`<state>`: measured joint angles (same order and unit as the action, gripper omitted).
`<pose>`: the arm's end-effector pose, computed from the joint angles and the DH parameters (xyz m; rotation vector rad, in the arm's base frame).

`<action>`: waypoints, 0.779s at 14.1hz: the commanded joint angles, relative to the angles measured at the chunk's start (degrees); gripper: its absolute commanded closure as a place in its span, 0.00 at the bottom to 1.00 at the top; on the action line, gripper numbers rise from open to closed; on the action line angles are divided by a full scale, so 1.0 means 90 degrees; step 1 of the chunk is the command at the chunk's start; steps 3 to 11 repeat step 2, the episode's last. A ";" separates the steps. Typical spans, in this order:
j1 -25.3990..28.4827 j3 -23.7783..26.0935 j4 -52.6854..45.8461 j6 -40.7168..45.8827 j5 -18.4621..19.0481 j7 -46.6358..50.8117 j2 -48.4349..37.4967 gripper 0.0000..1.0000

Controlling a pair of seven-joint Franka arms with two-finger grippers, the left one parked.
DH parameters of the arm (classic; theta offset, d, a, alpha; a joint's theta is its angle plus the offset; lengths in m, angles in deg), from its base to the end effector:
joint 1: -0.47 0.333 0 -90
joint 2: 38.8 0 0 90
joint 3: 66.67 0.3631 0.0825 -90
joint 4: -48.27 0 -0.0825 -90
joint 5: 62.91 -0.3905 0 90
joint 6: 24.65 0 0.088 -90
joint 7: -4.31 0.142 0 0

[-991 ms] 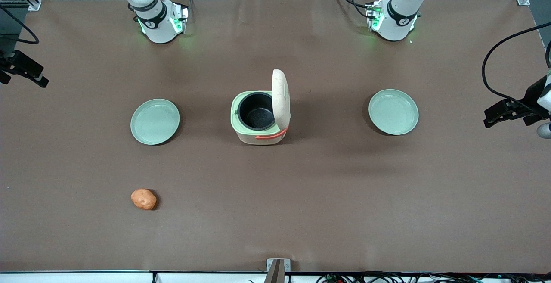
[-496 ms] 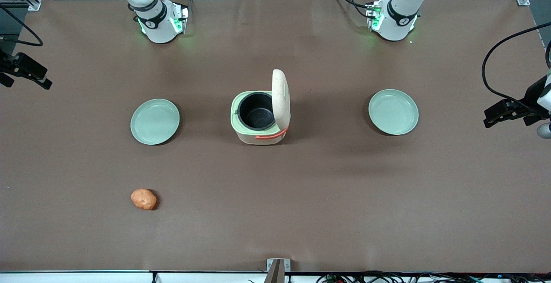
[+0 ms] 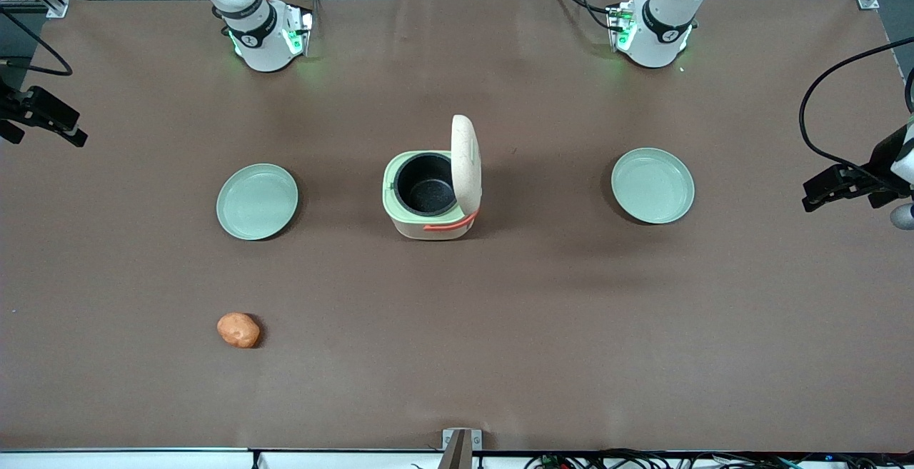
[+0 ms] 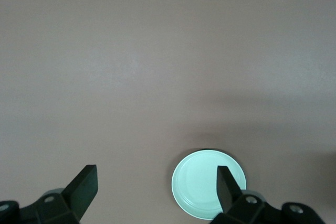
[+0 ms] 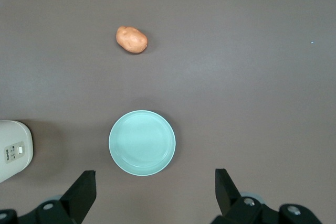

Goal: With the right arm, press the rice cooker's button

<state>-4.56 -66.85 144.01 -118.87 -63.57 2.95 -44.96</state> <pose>0.5301 -0.0469 0.6538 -3.1300 0.1058 -0.1277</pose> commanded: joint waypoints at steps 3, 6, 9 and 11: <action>-0.0085 0.0049 0.0162 0.0019 0.0112 -0.0132 -0.0175 0.00; -0.0085 0.0049 0.0162 0.0019 0.0112 -0.0132 -0.0175 0.00; -0.0085 0.0049 0.0162 0.0019 0.0112 -0.0132 -0.0175 0.00; -0.0085 0.0049 0.0162 0.0019 0.0112 -0.0132 -0.0175 0.00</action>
